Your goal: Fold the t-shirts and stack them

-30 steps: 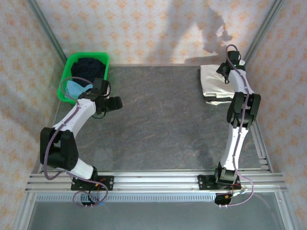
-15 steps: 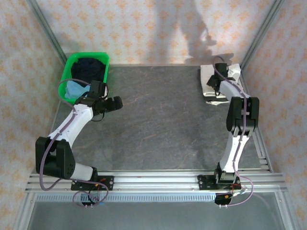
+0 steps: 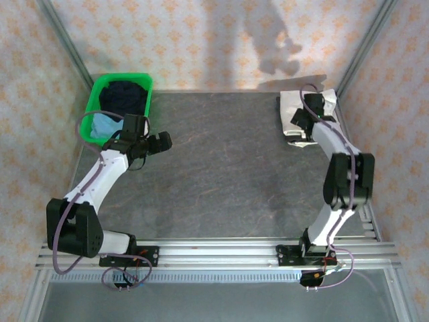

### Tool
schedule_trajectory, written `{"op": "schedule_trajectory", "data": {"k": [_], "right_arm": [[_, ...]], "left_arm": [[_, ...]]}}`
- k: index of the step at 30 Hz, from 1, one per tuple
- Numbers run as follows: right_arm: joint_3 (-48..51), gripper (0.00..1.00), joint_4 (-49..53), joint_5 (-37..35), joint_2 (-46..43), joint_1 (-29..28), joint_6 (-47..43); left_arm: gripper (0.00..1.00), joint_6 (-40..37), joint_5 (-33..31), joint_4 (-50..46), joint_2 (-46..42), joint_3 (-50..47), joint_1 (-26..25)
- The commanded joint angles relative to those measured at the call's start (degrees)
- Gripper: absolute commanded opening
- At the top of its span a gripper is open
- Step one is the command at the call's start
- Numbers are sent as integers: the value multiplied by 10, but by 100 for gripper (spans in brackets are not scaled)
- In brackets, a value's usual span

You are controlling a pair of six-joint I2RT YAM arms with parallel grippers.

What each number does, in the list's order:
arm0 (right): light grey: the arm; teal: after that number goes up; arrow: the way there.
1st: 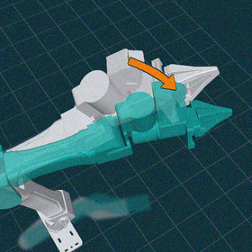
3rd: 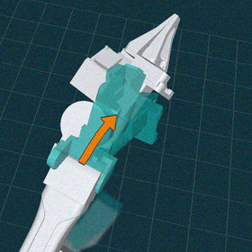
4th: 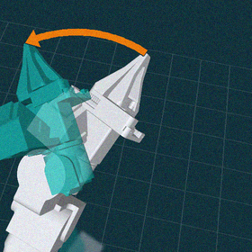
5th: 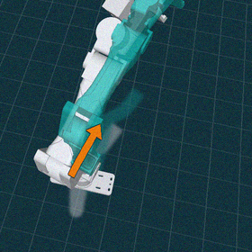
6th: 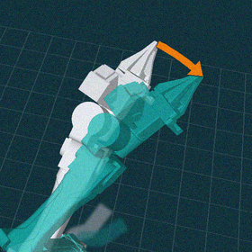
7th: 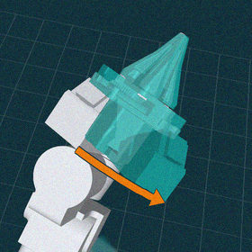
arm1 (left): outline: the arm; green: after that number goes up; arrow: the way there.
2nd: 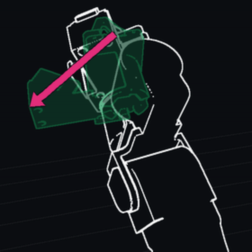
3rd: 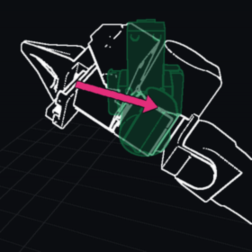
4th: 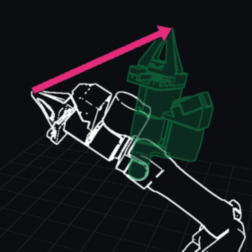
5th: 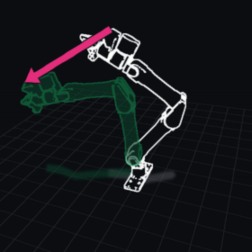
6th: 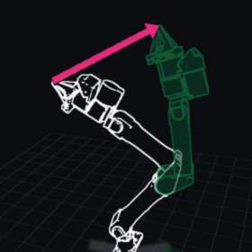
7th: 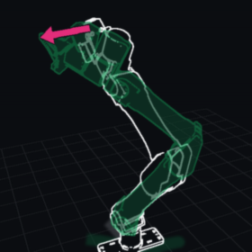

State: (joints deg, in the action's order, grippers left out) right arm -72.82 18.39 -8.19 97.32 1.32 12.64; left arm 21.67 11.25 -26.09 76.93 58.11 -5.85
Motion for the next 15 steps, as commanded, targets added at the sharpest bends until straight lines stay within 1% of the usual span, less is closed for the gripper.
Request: {"op": "schedule_trajectory", "data": {"k": [1, 3, 4, 5, 7, 8, 9, 11, 12, 13, 15], "right_arm": [[102, 99, -71, -19, -125, -3, 12], [191, 99, -140, -17, -202, -7, 8], [247, 99, -197, 0, -243, -8, -12], [302, 99, -251, 1, -272, -11, -21], [413, 99, -372, 19, -311, -13, -62], [441, 99, -395, 41, -312, -15, -88], [450, 99, -384, 52, -306, -16, -117], [438, 99, -340, 27, -271, -17, -130], [434, 99, -338, 16, -254, -17, -131], [444, 99, -375, 17, -236, -17, -129], [463, 99, -451, 34, -202, -18, -130]], "left_arm": [[100, 17, -94, 75, -52, -34, 7], [100, 1, -156, 140, -84, -75, 7], [100, -18, -179, 184, -99, -106, 7], [100, -38, -191, 227, -108, -131, 7], [100, -80, -232, 275, -103, -168, 7], [100, -104, -237, 290, -93, -177, 7], [100, -120, -243, 303, -78, -183, 7], [100, -147, -244, 344, -47, -200, 7], [100, -170, -240, 389, -31, -219, 7], [100, -184, -240, 447, -15, -243, 8], [100, -203, -228, 458, 4, -244, 13]]}}
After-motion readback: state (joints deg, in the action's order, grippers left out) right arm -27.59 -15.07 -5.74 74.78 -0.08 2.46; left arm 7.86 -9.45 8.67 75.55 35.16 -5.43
